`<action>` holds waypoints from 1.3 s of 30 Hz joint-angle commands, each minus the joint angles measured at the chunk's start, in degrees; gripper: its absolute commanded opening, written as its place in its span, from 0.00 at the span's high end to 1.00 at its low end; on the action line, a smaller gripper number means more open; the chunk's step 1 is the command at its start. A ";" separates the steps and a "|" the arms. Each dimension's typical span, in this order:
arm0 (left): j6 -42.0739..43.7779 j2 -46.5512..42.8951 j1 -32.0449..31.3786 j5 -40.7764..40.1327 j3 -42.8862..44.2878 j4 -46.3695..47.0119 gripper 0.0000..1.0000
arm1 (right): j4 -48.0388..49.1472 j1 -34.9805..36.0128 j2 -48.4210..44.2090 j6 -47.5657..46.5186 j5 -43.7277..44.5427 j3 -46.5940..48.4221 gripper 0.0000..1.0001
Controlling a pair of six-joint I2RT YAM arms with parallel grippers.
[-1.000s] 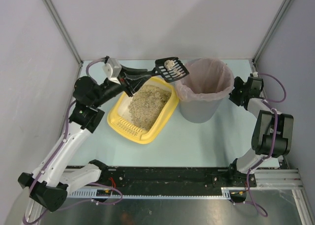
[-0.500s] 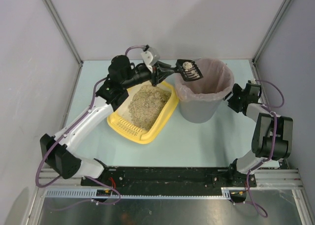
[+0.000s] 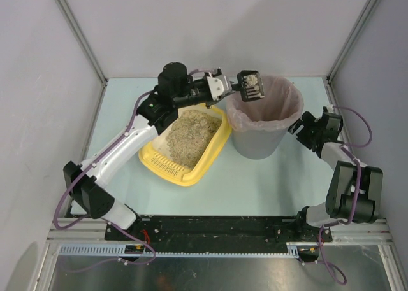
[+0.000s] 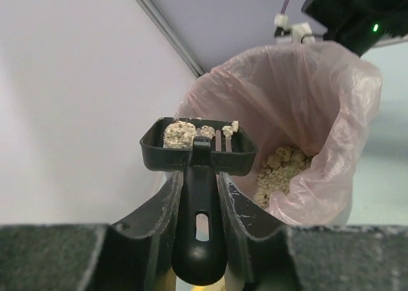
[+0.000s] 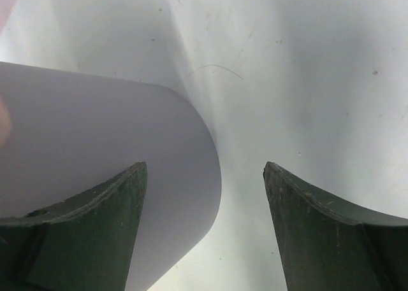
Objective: Clean the litter box
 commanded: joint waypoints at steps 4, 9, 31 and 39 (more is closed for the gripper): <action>19.10 2.58 -4.25 -6.23 2.68 -2.73 1.00 | -0.59 -0.91 -7.06 -1.61 -3.74 -0.27 0.21; 24.02 2.93 -6.26 -10.79 2.69 -2.73 1.00 | -1.82 -1.79 -9.61 -2.23 -3.65 -0.80 0.21; 28.01 -4.54 -11.11 -16.61 -3.47 7.03 1.00 | -4.72 -4.42 -15.14 -2.75 -4.35 -2.73 0.21; 13.33 -6.29 -10.15 -16.95 -1.53 9.31 1.00 | -7.18 -12.67 -19.10 -2.49 -11.20 -2.82 0.21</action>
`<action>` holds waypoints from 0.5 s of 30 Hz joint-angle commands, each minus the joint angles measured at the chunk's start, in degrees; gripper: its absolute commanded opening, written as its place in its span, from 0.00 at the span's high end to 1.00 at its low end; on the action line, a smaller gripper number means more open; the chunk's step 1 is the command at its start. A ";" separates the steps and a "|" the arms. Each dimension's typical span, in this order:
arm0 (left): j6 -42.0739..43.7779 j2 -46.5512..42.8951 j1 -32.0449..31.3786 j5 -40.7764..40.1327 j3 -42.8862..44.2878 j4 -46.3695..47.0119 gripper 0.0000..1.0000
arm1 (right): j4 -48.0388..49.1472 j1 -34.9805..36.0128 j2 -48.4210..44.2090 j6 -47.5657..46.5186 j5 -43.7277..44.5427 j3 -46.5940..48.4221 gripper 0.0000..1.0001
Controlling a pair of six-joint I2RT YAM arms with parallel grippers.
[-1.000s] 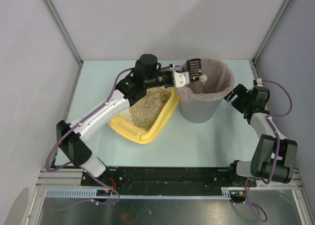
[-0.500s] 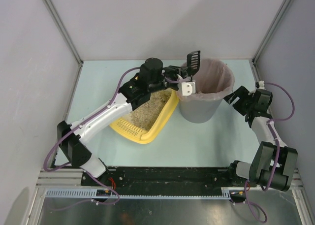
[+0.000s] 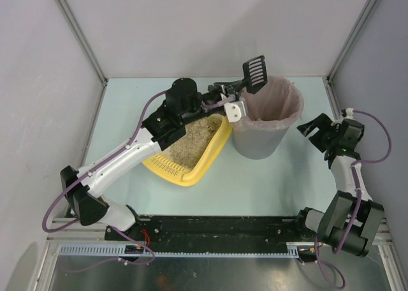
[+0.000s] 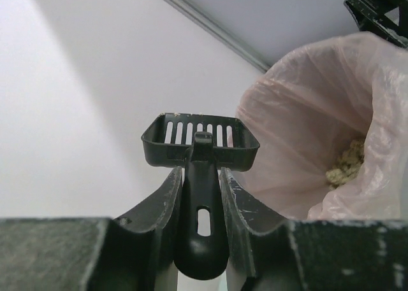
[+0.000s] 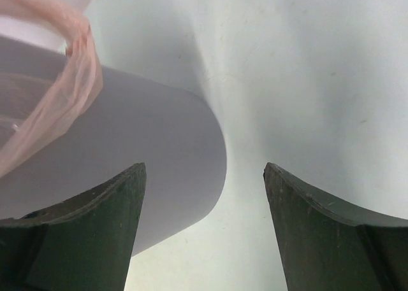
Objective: Clean the litter box
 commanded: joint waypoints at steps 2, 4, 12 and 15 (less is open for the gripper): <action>-16.40 -6.36 1.94 -1.11 -0.58 9.00 1.00 | -1.39 -7.98 -4.94 -0.35 -7.93 0.15 0.21; -25.33 -8.92 5.36 -1.12 -3.74 10.78 1.00 | -1.83 -9.05 -5.12 -0.61 -9.52 0.15 0.20; -45.32 -26.39 14.51 -9.28 -20.33 11.40 1.00 | -1.48 -11.42 -5.82 0.70 -12.78 0.15 0.21; -48.67 -32.11 17.67 -11.05 -26.31 7.89 1.00 | -1.57 -12.22 -7.05 1.14 -13.31 0.41 0.21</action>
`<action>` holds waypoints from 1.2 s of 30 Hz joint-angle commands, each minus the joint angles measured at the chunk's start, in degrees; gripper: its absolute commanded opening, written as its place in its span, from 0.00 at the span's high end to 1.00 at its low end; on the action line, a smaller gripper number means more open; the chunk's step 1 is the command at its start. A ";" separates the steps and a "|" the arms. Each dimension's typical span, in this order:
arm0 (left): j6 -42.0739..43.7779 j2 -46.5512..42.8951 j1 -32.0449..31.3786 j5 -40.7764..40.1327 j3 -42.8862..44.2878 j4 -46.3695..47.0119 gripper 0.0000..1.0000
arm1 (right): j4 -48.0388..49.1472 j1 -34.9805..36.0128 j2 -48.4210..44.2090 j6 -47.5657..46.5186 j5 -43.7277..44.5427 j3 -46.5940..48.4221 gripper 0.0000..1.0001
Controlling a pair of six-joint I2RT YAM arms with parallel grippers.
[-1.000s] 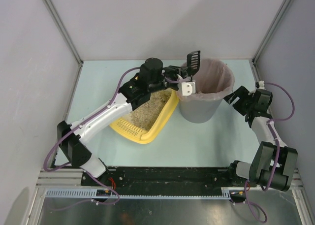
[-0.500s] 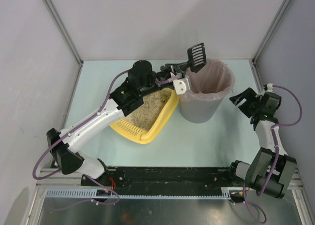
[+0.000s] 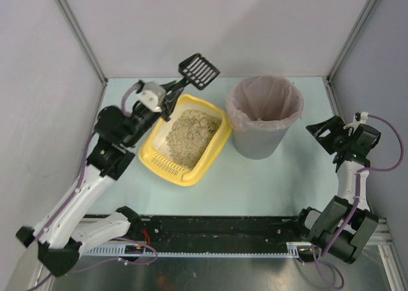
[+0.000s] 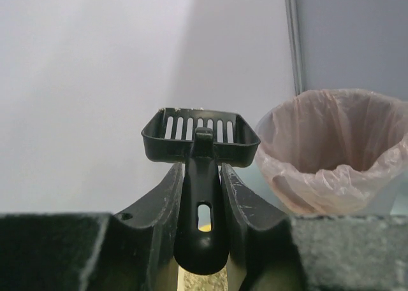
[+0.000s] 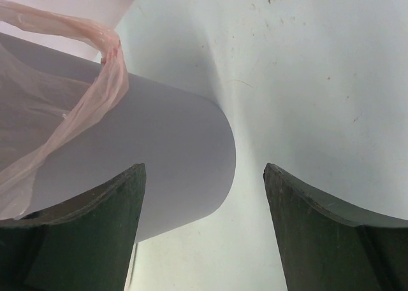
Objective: Clean the litter box
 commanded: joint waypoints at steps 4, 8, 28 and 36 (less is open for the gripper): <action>-14.79 -9.74 9.57 0.28 -12.62 -5.48 1.00 | -1.37 -2.34 -5.35 1.06 -1.66 1.64 0.21; -17.44 -9.31 16.95 9.51 -15.96 -10.76 1.00 | -2.35 -2.35 -8.52 2.54 0.19 3.93 0.21; -11.81 0.26 21.45 15.33 -11.75 -29.30 1.00 | -2.52 12.15 -17.75 1.50 22.25 8.41 0.22; -11.55 4.40 21.45 15.41 -11.92 -31.25 1.00 | -6.05 18.12 -23.46 4.66 31.65 7.45 0.22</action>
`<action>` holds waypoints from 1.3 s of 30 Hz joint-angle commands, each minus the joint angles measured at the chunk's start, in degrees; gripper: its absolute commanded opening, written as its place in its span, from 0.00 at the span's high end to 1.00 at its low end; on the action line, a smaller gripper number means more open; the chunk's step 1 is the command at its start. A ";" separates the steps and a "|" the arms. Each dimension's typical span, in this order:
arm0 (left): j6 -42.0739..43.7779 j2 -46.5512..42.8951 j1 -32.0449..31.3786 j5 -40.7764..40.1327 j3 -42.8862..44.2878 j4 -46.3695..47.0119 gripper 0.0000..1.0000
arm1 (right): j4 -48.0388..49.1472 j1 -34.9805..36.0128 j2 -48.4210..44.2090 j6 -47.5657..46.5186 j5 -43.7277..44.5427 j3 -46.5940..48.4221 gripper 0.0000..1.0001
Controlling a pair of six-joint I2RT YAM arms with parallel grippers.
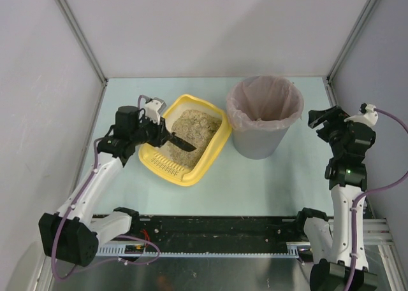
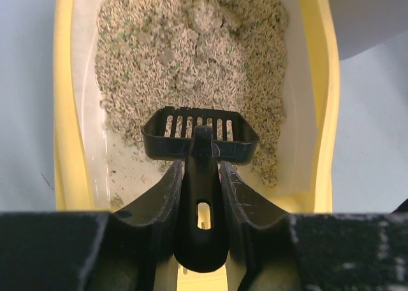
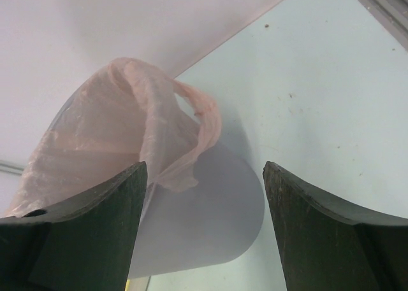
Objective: Clean the litter box
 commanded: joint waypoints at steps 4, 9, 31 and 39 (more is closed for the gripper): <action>2.09 1.76 0.53 -0.81 0.77 -0.95 1.00 | 0.46 9.32 -6.78 2.74 9.77 -0.47 0.21; 1.39 3.34 0.45 -2.48 -1.34 0.19 1.00 | -0.34 11.35 -9.77 2.83 11.00 -4.15 0.21; -10.38 1.41 -6.06 -17.86 -12.14 11.79 1.00 | 5.46 12.85 -7.76 3.36 12.06 -7.50 0.21; -10.83 0.62 -6.15 -18.30 -18.91 22.68 1.00 | 5.55 13.02 -7.67 3.36 11.71 -7.50 0.21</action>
